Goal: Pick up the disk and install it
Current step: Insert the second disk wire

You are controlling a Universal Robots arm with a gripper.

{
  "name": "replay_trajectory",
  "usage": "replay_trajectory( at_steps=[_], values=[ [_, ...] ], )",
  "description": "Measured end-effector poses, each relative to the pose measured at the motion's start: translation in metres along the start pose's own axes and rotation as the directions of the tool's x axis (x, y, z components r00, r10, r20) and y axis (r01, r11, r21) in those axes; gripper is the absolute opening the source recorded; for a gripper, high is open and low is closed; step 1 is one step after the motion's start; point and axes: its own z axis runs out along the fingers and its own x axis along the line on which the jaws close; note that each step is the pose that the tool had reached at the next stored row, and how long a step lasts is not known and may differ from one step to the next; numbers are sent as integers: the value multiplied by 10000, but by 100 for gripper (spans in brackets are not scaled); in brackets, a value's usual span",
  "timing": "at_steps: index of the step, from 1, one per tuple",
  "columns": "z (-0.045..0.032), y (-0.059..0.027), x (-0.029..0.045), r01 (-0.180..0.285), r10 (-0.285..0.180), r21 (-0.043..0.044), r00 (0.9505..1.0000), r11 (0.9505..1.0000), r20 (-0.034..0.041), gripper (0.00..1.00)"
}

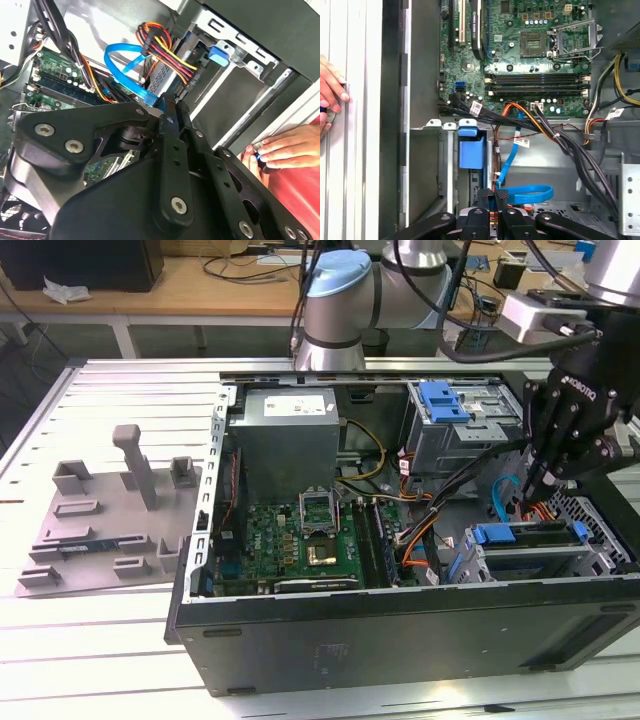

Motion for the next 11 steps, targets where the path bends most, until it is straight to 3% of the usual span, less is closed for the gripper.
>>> replay_trajectory(
  at_steps=[5,6,8,9,11],
  values=[
    [17,-9,119,13,-13,2,9995,10000,317,16],
    [21,-12,148,22,-22,4,9987,10000,504,16],
    [25,-14,178,35,-35,6,9970,10000,771,16],
    [28,-14,199,41,-42,7,9954,10000,953,16],
    [35,-16,250,52,-52,10,9927,10000,1205,16]
  ],
)
